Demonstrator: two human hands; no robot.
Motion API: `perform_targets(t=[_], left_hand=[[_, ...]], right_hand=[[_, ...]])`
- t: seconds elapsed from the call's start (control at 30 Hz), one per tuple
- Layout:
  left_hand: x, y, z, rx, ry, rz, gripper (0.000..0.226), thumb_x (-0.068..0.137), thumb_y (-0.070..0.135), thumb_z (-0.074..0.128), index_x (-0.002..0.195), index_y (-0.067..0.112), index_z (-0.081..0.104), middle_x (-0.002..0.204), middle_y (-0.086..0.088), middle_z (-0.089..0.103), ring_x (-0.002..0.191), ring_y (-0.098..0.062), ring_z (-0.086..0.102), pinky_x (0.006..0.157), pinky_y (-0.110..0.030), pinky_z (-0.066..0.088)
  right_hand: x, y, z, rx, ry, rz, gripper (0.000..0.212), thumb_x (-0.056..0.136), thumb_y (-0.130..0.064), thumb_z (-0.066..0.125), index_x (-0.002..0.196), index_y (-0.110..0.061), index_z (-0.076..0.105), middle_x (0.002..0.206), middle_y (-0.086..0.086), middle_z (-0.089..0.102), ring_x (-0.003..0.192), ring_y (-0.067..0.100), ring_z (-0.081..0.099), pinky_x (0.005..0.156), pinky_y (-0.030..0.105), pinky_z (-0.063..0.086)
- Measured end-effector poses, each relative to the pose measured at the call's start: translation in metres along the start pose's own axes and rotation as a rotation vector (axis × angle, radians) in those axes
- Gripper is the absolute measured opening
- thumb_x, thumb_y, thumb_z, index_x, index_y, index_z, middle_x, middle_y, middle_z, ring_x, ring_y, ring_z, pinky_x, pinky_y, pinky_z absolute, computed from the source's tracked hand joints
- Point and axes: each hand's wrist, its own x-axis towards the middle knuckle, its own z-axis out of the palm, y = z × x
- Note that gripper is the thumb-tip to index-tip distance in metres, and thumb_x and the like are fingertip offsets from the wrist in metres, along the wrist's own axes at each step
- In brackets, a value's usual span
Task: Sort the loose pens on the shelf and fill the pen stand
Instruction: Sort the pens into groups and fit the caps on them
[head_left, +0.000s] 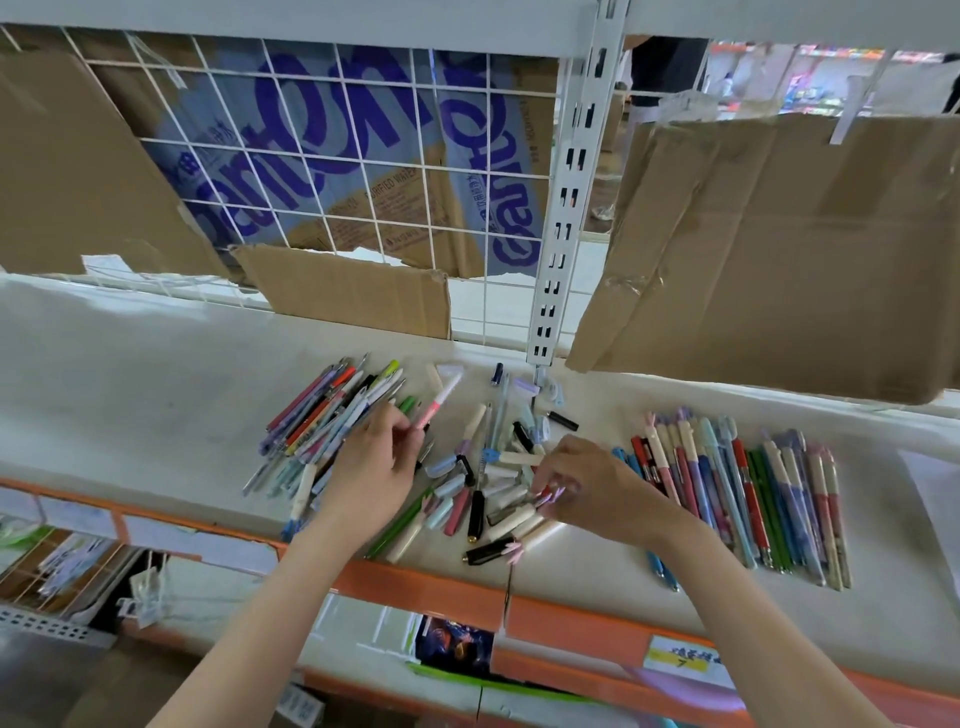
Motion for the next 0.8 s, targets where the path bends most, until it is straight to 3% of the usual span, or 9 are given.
perform_targets(t=[0.17, 0.27, 0.33, 0.43, 0.5, 0.6, 0.63, 0.7, 0.8], left_hand=[[-0.015, 0.009, 0.006, -0.152, -0.123, -0.055, 0.01, 0.097, 0.019, 0.046, 0.091, 0.011, 0.044, 0.071, 0.005, 0.053, 0.061, -0.007, 0.05, 0.054, -0.018, 0.037], [-0.018, 0.014, 0.008, -0.163, -0.156, -0.069, 0.011, 0.097, 0.023, 0.044, 0.095, 0.012, 0.043, 0.072, 0.001, 0.054, 0.062, -0.011, 0.051, 0.053, -0.019, 0.036], [-0.02, 0.017, 0.009, -0.189, -0.185, -0.041, 0.009, 0.097, 0.025, 0.043, 0.095, 0.016, 0.045, 0.067, 0.003, 0.051, 0.057, -0.009, 0.048, 0.051, -0.019, 0.034], [-0.025, 0.019, 0.009, -0.23, -0.21, 0.017, 0.014, 0.098, 0.024, 0.044, 0.085, 0.027, 0.048, 0.061, 0.006, 0.05, 0.051, -0.006, 0.042, 0.051, -0.018, 0.032], [-0.028, 0.021, 0.009, -0.266, -0.245, 0.031, 0.016, 0.097, 0.025, 0.045, 0.083, 0.03, 0.05, 0.062, 0.003, 0.054, 0.052, -0.007, 0.044, 0.051, -0.019, 0.031], [-0.033, 0.027, 0.01, -0.316, -0.269, 0.052, 0.015, 0.096, 0.03, 0.045, 0.082, 0.03, 0.052, 0.061, -0.003, 0.056, 0.051, -0.009, 0.047, 0.05, -0.02, 0.033], [-0.034, 0.028, 0.011, -0.333, -0.27, 0.057, 0.016, 0.095, 0.032, 0.045, 0.081, 0.03, 0.052, 0.062, -0.006, 0.057, 0.052, -0.013, 0.048, 0.052, -0.027, 0.037], [-0.036, 0.031, 0.012, -0.347, -0.267, 0.06, 0.018, 0.095, 0.032, 0.046, 0.078, 0.032, 0.051, 0.065, -0.009, 0.057, 0.059, -0.025, 0.053, 0.059, -0.041, 0.042], [-0.037, 0.033, 0.012, -0.344, -0.26, 0.073, 0.021, 0.096, 0.03, 0.046, 0.076, 0.034, 0.049, 0.064, -0.01, 0.055, 0.059, -0.026, 0.05, 0.056, -0.039, 0.038]], right_hand=[[-0.008, -0.005, 0.003, -0.034, -0.154, -0.068, 0.011, 0.082, -0.02, 0.07, 0.092, -0.025, 0.066, 0.1, -0.012, 0.041, 0.1, 0.001, 0.038, 0.082, 0.006, 0.033], [-0.006, -0.006, 0.013, -0.202, -0.172, -0.076, 0.009, 0.083, -0.03, 0.07, 0.091, -0.031, 0.066, 0.094, -0.022, 0.032, 0.099, 0.002, 0.028, 0.078, 0.007, 0.027], [-0.006, -0.006, 0.012, -0.169, -0.128, -0.092, 0.006, 0.083, -0.029, 0.069, 0.088, -0.029, 0.066, 0.092, -0.021, 0.035, 0.094, 0.0, 0.031, 0.077, 0.009, 0.029], [-0.004, -0.014, 0.002, 0.145, 0.103, -0.079, 0.008, 0.087, -0.019, 0.066, 0.083, -0.023, 0.06, 0.08, -0.014, 0.052, 0.072, -0.003, 0.049, 0.065, 0.011, 0.039], [-0.002, -0.02, -0.006, 0.51, 0.307, 0.036, 0.013, 0.09, -0.009, 0.061, 0.082, -0.015, 0.053, 0.065, -0.007, 0.057, 0.052, -0.001, 0.05, 0.056, 0.016, 0.042], [0.002, -0.025, -0.012, 0.938, 0.527, 0.11, 0.005, 0.09, -0.002, 0.056, 0.087, -0.002, 0.052, 0.071, 0.007, 0.066, 0.06, 0.011, 0.06, 0.062, 0.022, 0.05], [0.003, -0.026, -0.013, 1.015, 0.561, 0.107, 0.004, 0.09, -0.001, 0.056, 0.087, -0.002, 0.054, 0.074, 0.008, 0.067, 0.063, 0.012, 0.061, 0.064, 0.022, 0.051], [0.003, -0.027, -0.013, 1.087, 0.587, 0.092, 0.006, 0.09, -0.001, 0.056, 0.085, -0.004, 0.055, 0.074, 0.006, 0.068, 0.065, 0.014, 0.062, 0.065, 0.023, 0.051], [0.002, -0.028, -0.012, 1.091, 0.573, 0.078, 0.005, 0.09, -0.001, 0.054, 0.086, -0.004, 0.055, 0.077, 0.004, 0.07, 0.067, 0.013, 0.062, 0.065, 0.022, 0.051]])
